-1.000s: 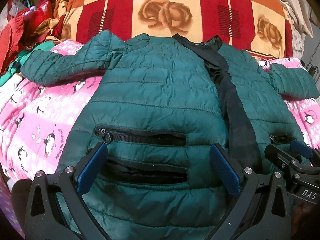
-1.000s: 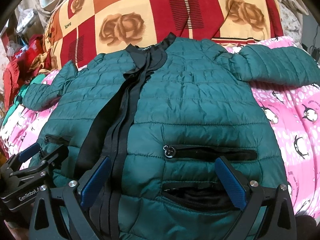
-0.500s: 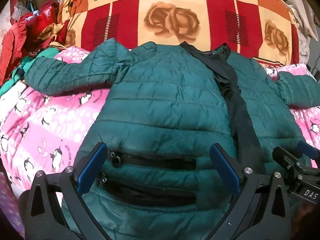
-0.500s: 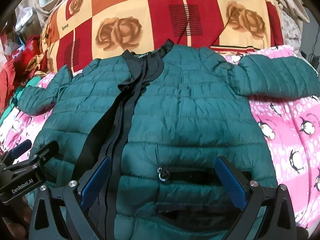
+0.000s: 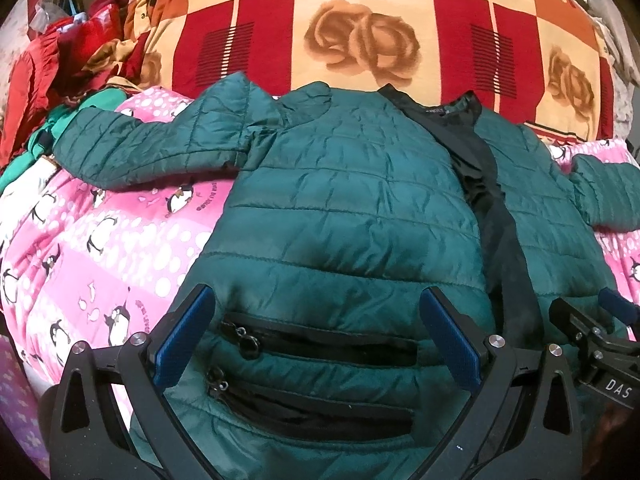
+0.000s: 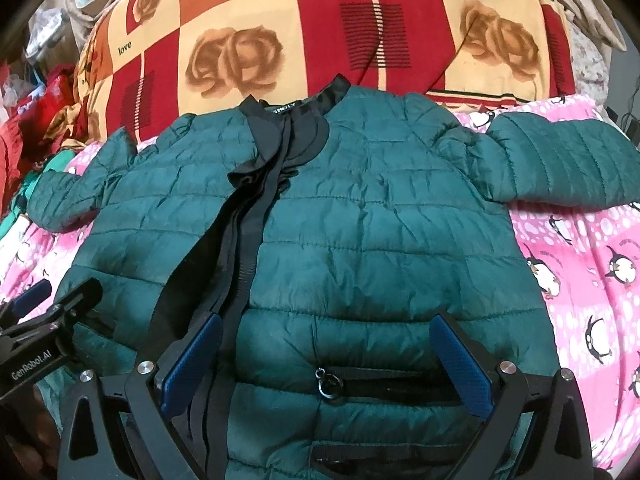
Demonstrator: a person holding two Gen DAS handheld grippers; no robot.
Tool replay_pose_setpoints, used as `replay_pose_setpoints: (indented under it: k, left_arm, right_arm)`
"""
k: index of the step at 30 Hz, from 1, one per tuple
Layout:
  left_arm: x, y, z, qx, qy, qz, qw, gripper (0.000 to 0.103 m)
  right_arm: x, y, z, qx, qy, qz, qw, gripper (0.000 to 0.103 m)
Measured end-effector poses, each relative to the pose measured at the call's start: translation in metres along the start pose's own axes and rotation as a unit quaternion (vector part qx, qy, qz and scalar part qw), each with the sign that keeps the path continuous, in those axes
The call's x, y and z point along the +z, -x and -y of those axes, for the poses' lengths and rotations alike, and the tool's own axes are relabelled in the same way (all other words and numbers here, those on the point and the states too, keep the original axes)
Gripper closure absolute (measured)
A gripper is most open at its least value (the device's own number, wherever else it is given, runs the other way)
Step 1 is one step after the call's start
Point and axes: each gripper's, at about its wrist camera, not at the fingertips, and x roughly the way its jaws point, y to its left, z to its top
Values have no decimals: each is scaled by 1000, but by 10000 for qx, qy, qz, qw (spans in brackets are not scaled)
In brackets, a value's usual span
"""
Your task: Fold large clothes
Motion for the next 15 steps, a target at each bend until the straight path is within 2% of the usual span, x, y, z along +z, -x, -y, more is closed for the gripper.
replay_pose_setpoints:
  k: [9, 15]
  left_arm:
    - [4, -5, -8, 22, 83, -42, 10000, 1]
    - [13, -9, -18, -9, 167, -86, 9998, 1]
  right_arm:
    - [8, -8, -3, 10, 68, -35, 10000, 0]
    - [23, -16, -12, 219, 192, -69, 9996, 0]
